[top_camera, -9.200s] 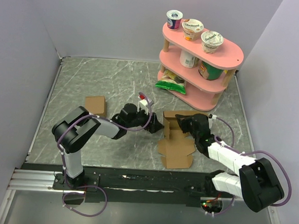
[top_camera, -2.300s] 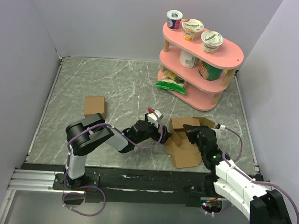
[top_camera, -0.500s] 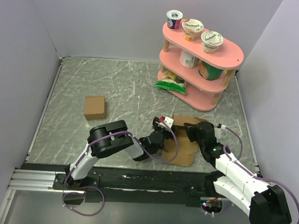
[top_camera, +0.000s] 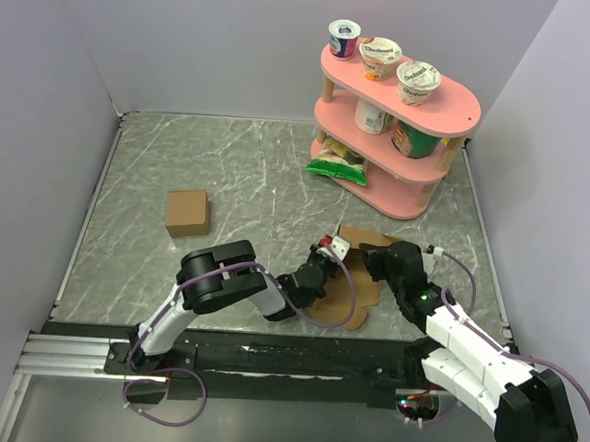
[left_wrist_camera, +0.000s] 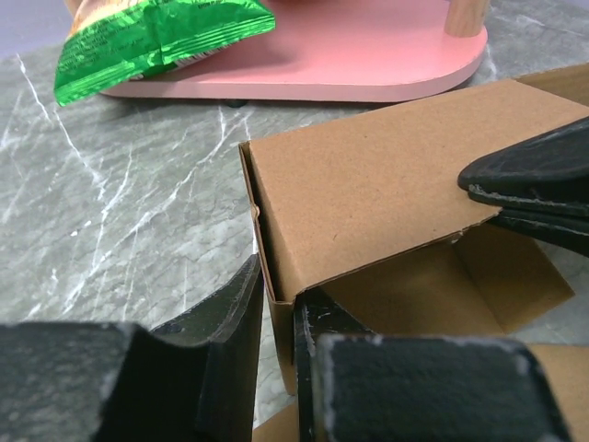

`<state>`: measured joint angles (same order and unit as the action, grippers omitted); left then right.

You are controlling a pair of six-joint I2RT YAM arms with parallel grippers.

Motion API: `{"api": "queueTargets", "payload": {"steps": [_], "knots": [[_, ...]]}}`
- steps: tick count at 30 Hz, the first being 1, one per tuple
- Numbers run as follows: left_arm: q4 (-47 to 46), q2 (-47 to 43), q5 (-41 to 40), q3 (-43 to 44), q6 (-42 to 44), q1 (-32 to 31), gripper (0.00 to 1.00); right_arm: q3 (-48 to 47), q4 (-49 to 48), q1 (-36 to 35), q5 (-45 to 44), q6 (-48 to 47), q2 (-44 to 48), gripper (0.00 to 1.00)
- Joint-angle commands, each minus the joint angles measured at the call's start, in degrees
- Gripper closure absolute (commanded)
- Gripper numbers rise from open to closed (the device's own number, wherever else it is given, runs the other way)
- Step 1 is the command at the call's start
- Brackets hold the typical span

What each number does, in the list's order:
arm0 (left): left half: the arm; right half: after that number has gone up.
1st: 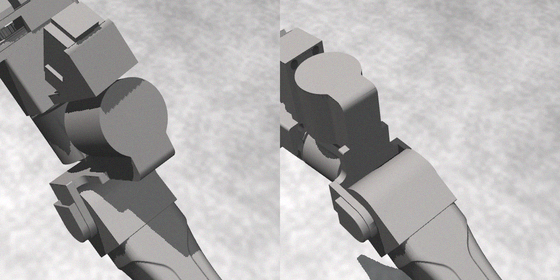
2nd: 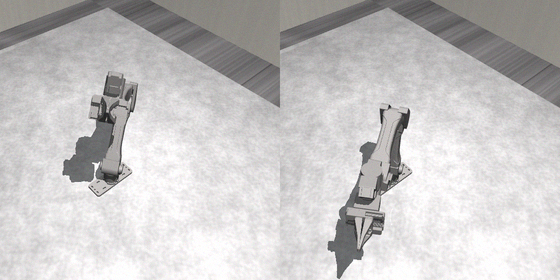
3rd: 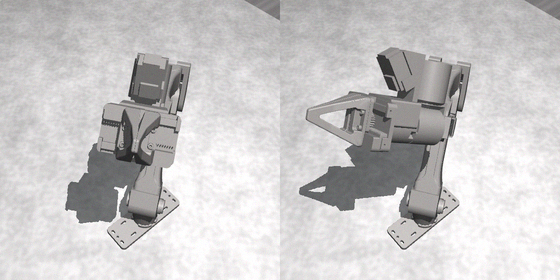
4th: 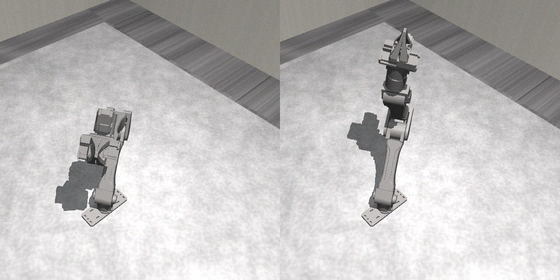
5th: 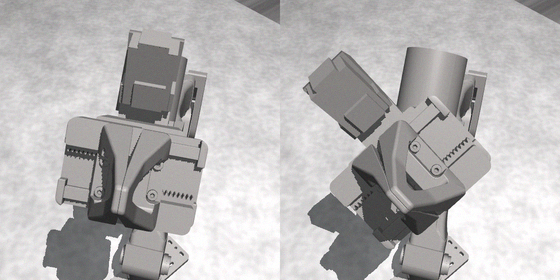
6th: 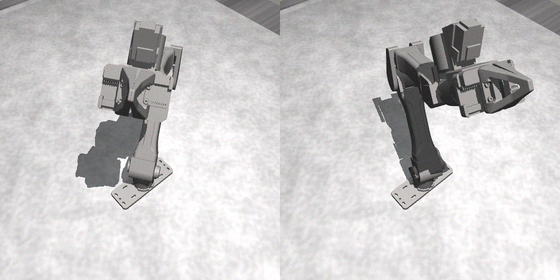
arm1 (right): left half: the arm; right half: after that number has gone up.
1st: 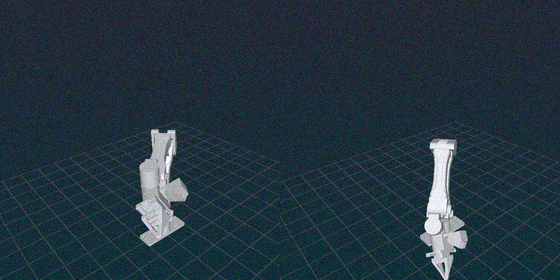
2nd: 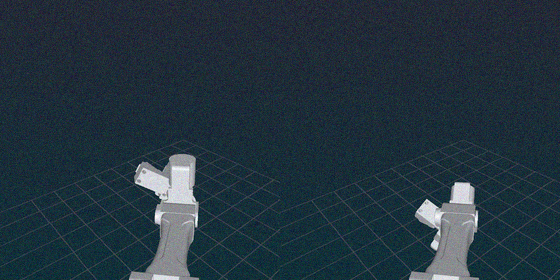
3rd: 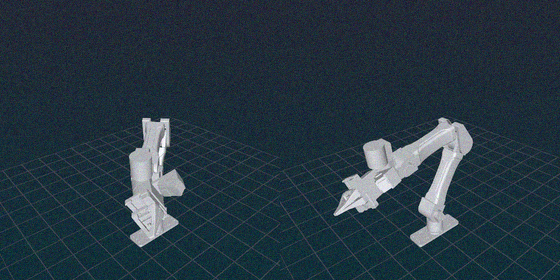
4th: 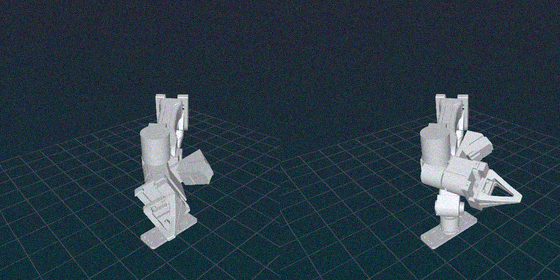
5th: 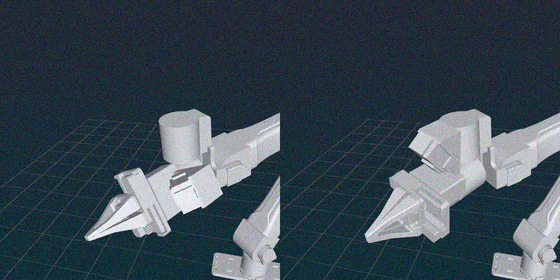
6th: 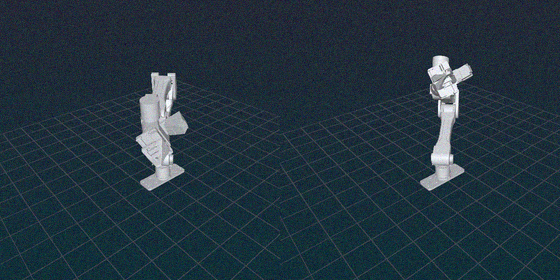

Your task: Fold the paper box

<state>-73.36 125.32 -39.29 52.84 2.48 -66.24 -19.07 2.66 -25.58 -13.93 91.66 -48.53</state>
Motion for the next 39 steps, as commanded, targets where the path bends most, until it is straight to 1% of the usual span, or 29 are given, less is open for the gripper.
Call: {"api": "queueTargets", "payload": {"steps": [1, 6, 8, 9, 10, 11, 12, 13, 14, 15, 16, 17, 18, 19, 20, 21, 23, 24, 26, 27, 29, 30, 31, 33, 34, 35, 36, 38, 39], "knots": [[-6.27, 0.63, -9.23, -1.77, 4.99, 2.08, 0.86, 0.96, 13.78, 0.36, -4.61, -1.66, 0.72, 1.0], [-7.05, 1.16, -9.41, -2.48, 6.75, 2.08, 0.89, 1.05, 14.04, 0.27, -4.96, -1.92, 1.51, 1.0], [-7.49, 0.72, -7.22, -2.91, 7.01, 2.08, 0.89, 0.18, 13.87, 0.36, -5.05, -3.75, 1.86, 1.0], [-7.67, 0.46, -6.86, -3.53, 7.1, 2.08, 0.89, -0.35, 13.95, 0.27, -5.31, -6.46, 2.12, 0.98], [-6.54, 0.02, -4.85, -3.79, 7.01, 2.16, 0.88, -0.88, 14.13, 0.36, -5.31, -7.97, 2.82, 0.95], [-5.57, -1.2, -3.88, -4.32, 6.4, 2.34, 0.88, -2.1, 14.65, 0.36, -5.49, -9.64, 3.44, 0.9], [-4.52, -2.09, -3.34, -5.28, 5.96, 2.43, 0.88, -2.81, 15.18, 0.36, -5.58, -13.48, 4.32, 0.58], [-3.38, -3.14, -2.3, -6.07, 5.43, 2.6, 0.89, -3.51, 16.67, 0.36, -5.58, -15.44, 6.5, 0.48], [0.46, -5.5, 0.15, -6.69, 3.08, 3.47, 0.89, -4.82, 17.64, 0.27, -5.75, -17.02, 7.83, 0.39], [3.29, -6.74, 1.57, -7.48, 1.75, 4.01, 0.89, -5.18, 18.26, 0.27, -5.58, -20.26, 9.32, 0.28], [5.58, -9.1, 2.89, -7.75, 0.78, 5.14, 0.88, -5.54, 18.78, 0.18, -5.14, -22.38, 12.29, 0.24], [10.21, -10.26, 5.08, -8.45, -0.79, 5.5, 0.89, -6.15, 18.7, 0.27, -4.44, -24.75, 13.89, 0.21], [11.65, -11.4, 6.23, -8.63, -0.98, 5.85, 0.89, -6.42, 18.7, 0.27, -3.48, -29.12, 15.38, 0.18], [13.93, -13.76, 7.72, -8.72, -1.25, 6.38, 0.87, -6.68, 18.35, 0.27, -0.95, -31.69, 18.01, 0.16], [19.69, -14.83, 9.39, -8.28, -2.03, 6.64, 0.87, -7.12, 17.39, 0.18, 0.3, -34.24, 19.08, 0.14], [22.79, -15.8, 11.49, -7.76, -2.13, 6.91, 0.87, -7.38, 16.86, 0.18, 1.88, -39.83, 19.96, 0.11], [28.95, -18.7, 16.76, -7.05, -5.81, 8.49, 0.86, -9.04, 15.64, 0.27, 5.74, -45.31, 20.76, 0.09], [32.46, -19.58, 21.23, -7.05, -6.34, 8.93, 0.86, -9.66, 15.19, 0.27, 6.8, -51.86, 20.41, 0.05], [36.42, -22.13, 24.94, -6.35, -6.87, 10.51, 0.87, -12.29, 14.75, 0.18, 9.17, -58.05, 17.61, 0.05], [43.24, -22.83, 28.7, -5.47, -7.14, 11.12, 0.87, -13.35, 14.57, 0.01, 10.14, -64.43, 16.38, 0.05], [50.73, -24.59, 33.02, -1.98, -8.27, 13.32, 0.87, -16.24, 13.87, -0.87, 12.69, -69.92, 12.69, 0.05], [54.08, -25.12, 35.22, -0.91, -8.37, 14.02, 0.88, -17.04, 13.43, -1.39, 12.96, -74.73, 11.63, 0.05], [60.03, -25.99, 38.73, 0.06, -8.46, 15.25, 0.88, -17.92, 13.52, -2.97, 13.32, -76.96, 9.53, 0.05], [65.16, -26.53, 41.38, 2.52, -8.11, 16.4, 0.89, -20.21, 13.78, -5.34, 11.31, -81.96, 7.59, 0.05], [69.19, -27.05, 43.14, 3.05, -8.11, 17.27, 0.88, -20.74, 13.87, -7.88, 11.56, -83.9, 5.75, 0.05], [70.62, -27.32, 43.59, 3.41, -7.76, 17.54, 0.88, -21.61, 13.87, -9.9, 11.21, -85.66, 4.77, 0.05], [71.6, -27.49, 43.07, 3.5, -7.84, 17.63, 0.88, -21.88, 14.3, -11.66, 8.69, -87.42, 3.89, 0.05], [73.09, -27.41, 44.37, 4.19, -8.19, 17.63, 0.88, -22.06, 14.13, -16.31, 6.21, -88.58, 0.99, 0.05], [73.19, -27.15, 44.73, 4.72, -8.19, 17.63, 0.87, -21.98, 13.87, -17.56, 5.16, -88.67, 0.2, 0.06]]}}
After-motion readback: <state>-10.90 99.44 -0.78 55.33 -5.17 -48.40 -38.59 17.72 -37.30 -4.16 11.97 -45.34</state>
